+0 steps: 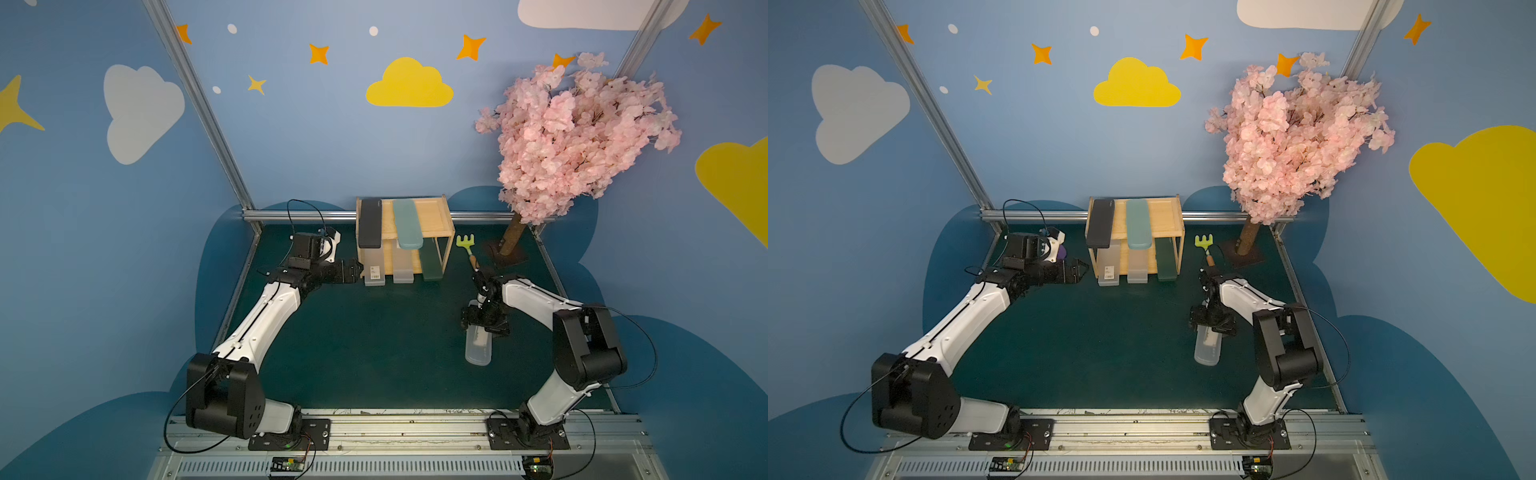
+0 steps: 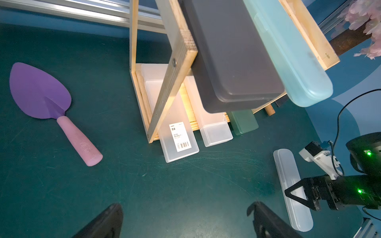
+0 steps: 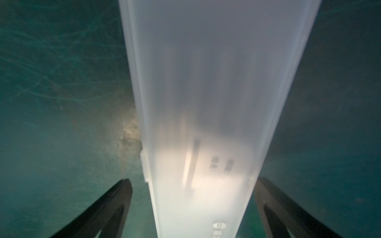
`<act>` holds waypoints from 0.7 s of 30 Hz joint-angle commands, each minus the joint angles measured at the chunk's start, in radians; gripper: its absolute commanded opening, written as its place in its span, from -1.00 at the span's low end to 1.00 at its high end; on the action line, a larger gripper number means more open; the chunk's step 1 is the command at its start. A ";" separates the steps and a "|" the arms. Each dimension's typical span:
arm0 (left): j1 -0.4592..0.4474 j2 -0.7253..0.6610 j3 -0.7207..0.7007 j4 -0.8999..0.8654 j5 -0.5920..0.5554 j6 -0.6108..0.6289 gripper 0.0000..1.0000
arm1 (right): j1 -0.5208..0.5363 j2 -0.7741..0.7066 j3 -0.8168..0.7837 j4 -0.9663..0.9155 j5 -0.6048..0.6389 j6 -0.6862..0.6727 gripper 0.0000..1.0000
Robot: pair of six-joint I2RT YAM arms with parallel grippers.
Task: Remove the pencil cases from the shelf
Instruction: Place the pencil case at the center of the board.
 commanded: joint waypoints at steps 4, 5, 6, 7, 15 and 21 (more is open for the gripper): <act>0.000 0.009 -0.004 0.008 -0.003 0.011 1.00 | -0.001 0.051 0.024 -0.030 0.034 -0.005 0.96; -0.001 0.009 -0.006 0.009 -0.006 0.013 1.00 | -0.001 0.055 0.026 -0.030 0.036 -0.005 0.96; 0.000 0.009 -0.006 0.009 -0.006 0.014 1.00 | -0.001 0.058 0.027 -0.030 0.039 -0.004 0.96; -0.001 0.010 -0.006 0.008 -0.010 0.014 1.00 | 0.000 0.061 0.029 -0.030 0.042 -0.006 0.96; 0.000 0.009 -0.005 0.006 -0.014 0.016 1.00 | 0.000 0.063 0.050 -0.053 0.059 -0.029 0.51; 0.000 0.002 -0.007 0.002 -0.017 0.016 1.00 | 0.000 0.060 0.063 -0.059 0.035 -0.098 0.40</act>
